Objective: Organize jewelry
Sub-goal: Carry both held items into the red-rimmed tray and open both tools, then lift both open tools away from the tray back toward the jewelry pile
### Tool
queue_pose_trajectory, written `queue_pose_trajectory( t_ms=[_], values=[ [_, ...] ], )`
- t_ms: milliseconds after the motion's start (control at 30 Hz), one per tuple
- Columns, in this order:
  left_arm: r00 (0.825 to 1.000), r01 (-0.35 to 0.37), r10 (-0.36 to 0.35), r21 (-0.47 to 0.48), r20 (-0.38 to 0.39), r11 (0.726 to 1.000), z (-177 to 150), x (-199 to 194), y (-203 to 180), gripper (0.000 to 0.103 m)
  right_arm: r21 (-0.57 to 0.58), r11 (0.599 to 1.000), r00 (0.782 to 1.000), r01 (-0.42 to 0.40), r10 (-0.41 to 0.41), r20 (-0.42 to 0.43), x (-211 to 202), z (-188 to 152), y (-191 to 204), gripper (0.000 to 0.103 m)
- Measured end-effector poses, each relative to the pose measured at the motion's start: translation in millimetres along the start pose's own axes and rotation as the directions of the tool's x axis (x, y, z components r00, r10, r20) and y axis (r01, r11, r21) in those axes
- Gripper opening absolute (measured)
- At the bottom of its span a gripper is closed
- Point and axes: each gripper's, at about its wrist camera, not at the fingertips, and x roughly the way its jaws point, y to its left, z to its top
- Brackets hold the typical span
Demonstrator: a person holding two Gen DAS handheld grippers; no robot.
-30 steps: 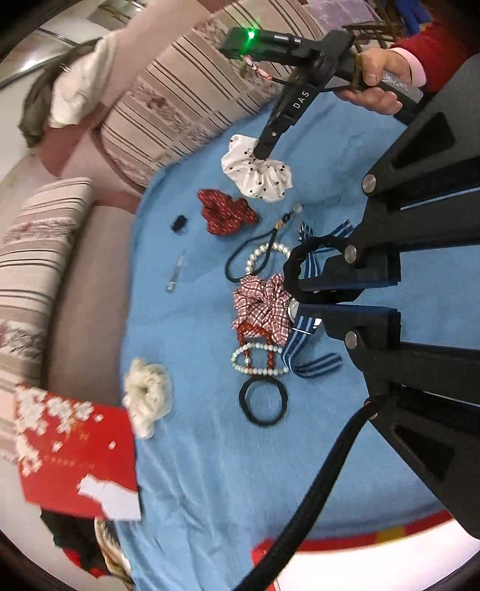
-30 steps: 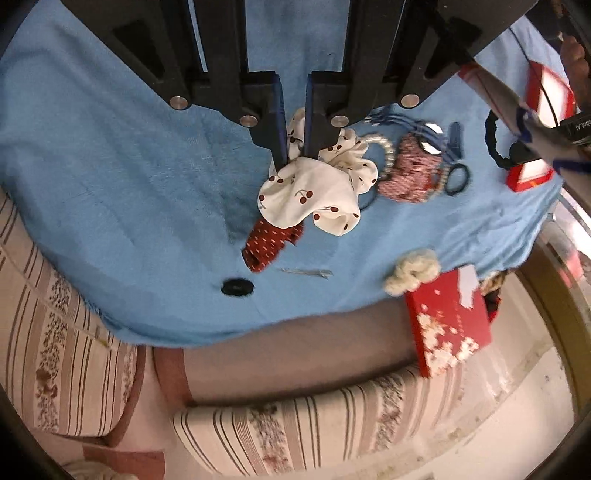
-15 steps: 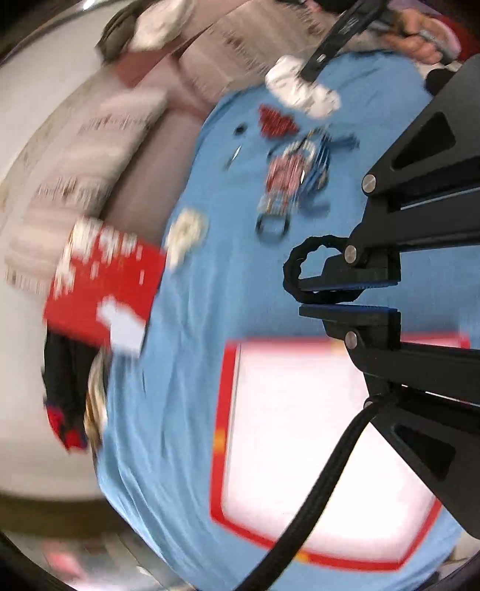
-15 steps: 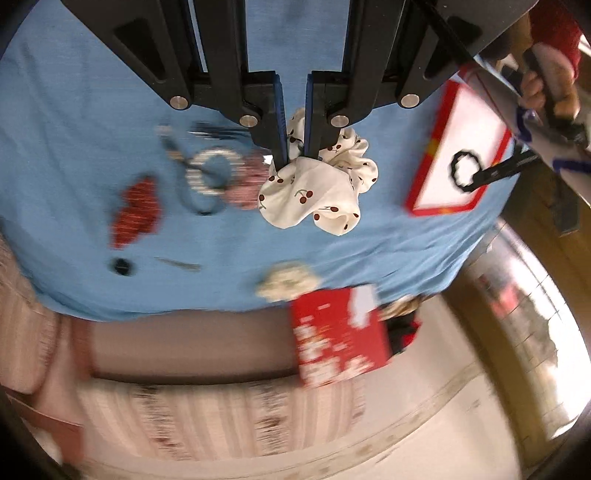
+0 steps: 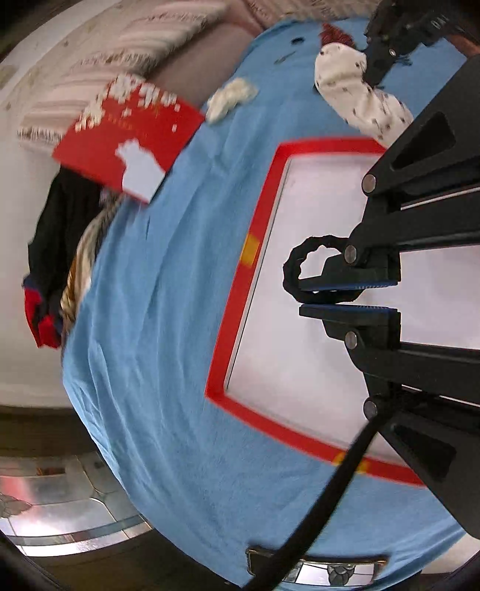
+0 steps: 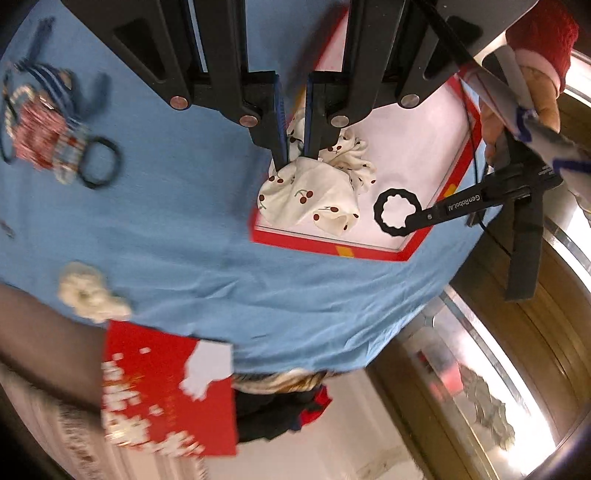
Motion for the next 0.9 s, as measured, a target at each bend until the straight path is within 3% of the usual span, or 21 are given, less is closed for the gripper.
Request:
queue_pose_trajectory(
  t_ms=[267, 367, 400, 467, 567, 600, 733, 900],
  values=[
    [0.998, -0.050, 0.048, -0.055, -0.030, 0.997, 16.8, 35.2, 32.4, 0.007, -0.040, 0.998, 0.996, 0.046, -0.049, -0.076, 68.0, 15.1, 17.5, 0.010],
    [0.998, -0.055, 0.052, -0.079, -0.031, 0.995, 17.6, 38.4, 39.7, 0.007, -0.050, 0.997, 0.995, 0.065, -0.069, -0.078, 78.5, 20.0, 20.7, 0.015],
    [0.998, -0.057, 0.054, -0.087, -0.031, 0.995, 17.1, 38.0, 41.6, 0.007, -0.054, 0.996, 0.995, 0.066, -0.070, -0.076, 78.1, 20.5, 21.2, 0.020],
    [0.999, -0.045, 0.042, -0.101, -0.029, 0.994, 15.9, 35.9, 44.4, 0.010, -0.072, 0.994, 0.994, 0.084, -0.089, -0.069, 75.6, 21.7, 23.5, 0.044],
    [0.999, -0.038, 0.036, -0.112, -0.019, 0.993, 14.3, 29.7, 44.3, 0.026, -0.095, 0.990, 0.993, 0.107, -0.111, -0.039, 65.7, 23.4, 25.9, 0.056],
    [0.999, -0.039, 0.038, -0.113, -0.011, 0.993, 14.5, 27.0, 43.6, 0.032, -0.096, 0.989, 0.993, 0.110, -0.114, -0.032, 60.8, 22.7, 25.5, 0.056],
    [0.999, -0.033, 0.036, -0.134, 0.016, 0.990, 7.7, 3.1, 38.2, 0.035, -0.088, 0.985, 0.988, 0.146, -0.149, -0.026, 42.8, 7.9, 20.4, 0.056],
    [0.997, -0.033, 0.042, -0.137, 0.064, 0.990, -11.0, -34.1, 27.1, 0.041, -0.032, 0.996, 0.993, 0.083, -0.085, -0.086, 37.2, -26.0, 13.5, 0.055]
  ],
)
